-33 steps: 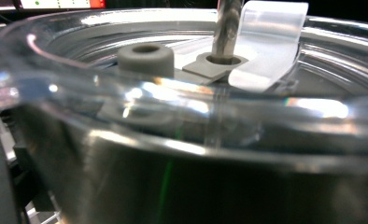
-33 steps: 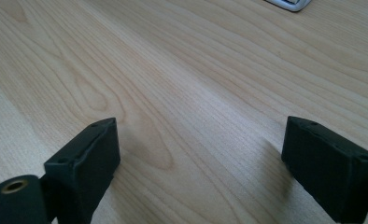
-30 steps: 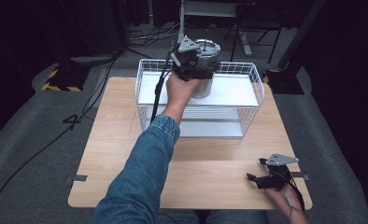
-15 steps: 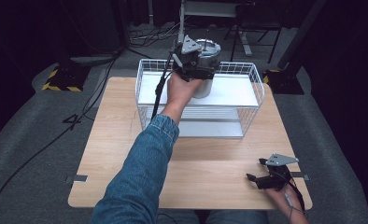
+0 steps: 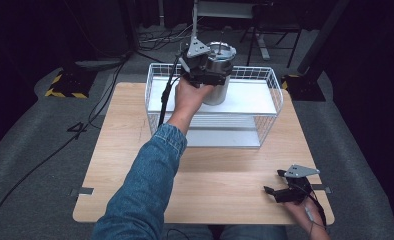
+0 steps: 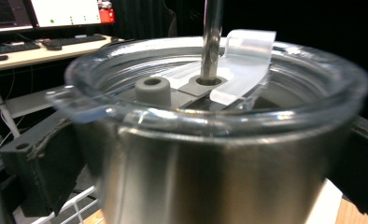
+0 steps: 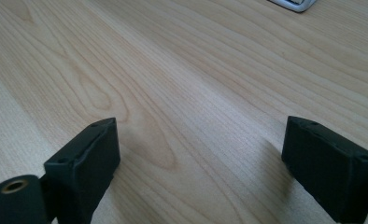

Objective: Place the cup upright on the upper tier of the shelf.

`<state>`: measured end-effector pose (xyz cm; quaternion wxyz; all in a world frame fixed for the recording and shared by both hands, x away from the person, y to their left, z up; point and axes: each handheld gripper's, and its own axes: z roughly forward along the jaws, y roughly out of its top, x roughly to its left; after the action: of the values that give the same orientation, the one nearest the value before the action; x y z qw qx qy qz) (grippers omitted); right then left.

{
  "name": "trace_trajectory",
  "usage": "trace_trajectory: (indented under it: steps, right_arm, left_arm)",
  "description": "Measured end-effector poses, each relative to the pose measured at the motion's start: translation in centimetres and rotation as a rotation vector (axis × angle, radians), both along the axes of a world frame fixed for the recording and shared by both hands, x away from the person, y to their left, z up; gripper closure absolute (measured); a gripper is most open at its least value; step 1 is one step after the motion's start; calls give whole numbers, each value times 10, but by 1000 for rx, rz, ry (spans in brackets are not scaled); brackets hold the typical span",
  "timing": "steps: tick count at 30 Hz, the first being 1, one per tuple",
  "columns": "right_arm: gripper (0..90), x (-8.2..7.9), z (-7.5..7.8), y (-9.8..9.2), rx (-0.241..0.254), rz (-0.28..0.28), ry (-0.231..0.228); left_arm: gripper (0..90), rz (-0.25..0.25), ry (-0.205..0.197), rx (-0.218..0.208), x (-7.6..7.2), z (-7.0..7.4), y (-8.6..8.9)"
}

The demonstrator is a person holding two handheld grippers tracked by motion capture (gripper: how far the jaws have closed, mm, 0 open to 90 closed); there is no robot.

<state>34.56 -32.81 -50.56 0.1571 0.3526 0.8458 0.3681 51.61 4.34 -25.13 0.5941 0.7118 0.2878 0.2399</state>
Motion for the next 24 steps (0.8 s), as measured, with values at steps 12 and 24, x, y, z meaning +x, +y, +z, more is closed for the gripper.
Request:
trace_trajectory:
  steps: [12,24]
  right_arm:
    - [114,1,0,0,4,4,3]
    - [109,2,0,0,0,10,3]
  left_arm:
    - [0,-24,-31,-7,-28,9,22]
    - [0,-58,-42,-19,-64,13,46]
